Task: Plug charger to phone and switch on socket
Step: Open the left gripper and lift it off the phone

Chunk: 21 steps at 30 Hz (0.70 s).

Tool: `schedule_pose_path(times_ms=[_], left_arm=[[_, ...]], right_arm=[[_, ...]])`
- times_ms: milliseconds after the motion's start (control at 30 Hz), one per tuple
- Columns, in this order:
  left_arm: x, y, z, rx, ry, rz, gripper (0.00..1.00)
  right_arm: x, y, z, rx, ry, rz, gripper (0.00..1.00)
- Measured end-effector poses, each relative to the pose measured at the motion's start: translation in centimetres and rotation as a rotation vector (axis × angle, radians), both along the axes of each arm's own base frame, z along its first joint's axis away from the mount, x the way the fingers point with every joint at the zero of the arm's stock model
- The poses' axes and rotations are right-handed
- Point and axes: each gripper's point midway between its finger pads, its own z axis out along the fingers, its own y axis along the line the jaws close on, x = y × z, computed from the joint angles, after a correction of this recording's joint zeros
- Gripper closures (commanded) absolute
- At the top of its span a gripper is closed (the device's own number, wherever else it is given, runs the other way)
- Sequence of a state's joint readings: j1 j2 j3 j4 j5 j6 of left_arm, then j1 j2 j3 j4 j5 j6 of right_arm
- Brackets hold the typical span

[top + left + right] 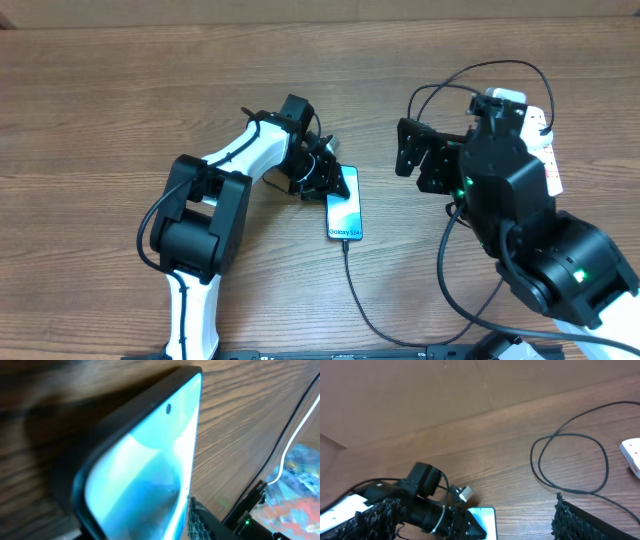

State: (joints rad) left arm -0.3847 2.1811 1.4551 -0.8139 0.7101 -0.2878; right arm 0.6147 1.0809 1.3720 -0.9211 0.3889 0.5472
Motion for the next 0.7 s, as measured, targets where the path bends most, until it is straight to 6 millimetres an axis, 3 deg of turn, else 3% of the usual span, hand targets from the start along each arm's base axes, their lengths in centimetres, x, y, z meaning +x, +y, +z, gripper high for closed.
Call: schedule_pose_path(times_ms=[300,533,700], left_arm=[[0.3,0.1,0.4,0.025,-0.033,-0.005,0.41],[0.5,0.2,0.5,0.035,-0.044,-0.005,0.36],[0.7,0.2,0.6,0.041,-0.056,-0.006,0.21]], right_arm=[[1.4,1.0,-2.8,-0.057,0.08,0.0,0.0],[1.8,1.3,-3.6,-0.071,0.1,0.0,0.0],[1.8,1.3,-3.6,-0.072,0.101,0.0,0.0]])
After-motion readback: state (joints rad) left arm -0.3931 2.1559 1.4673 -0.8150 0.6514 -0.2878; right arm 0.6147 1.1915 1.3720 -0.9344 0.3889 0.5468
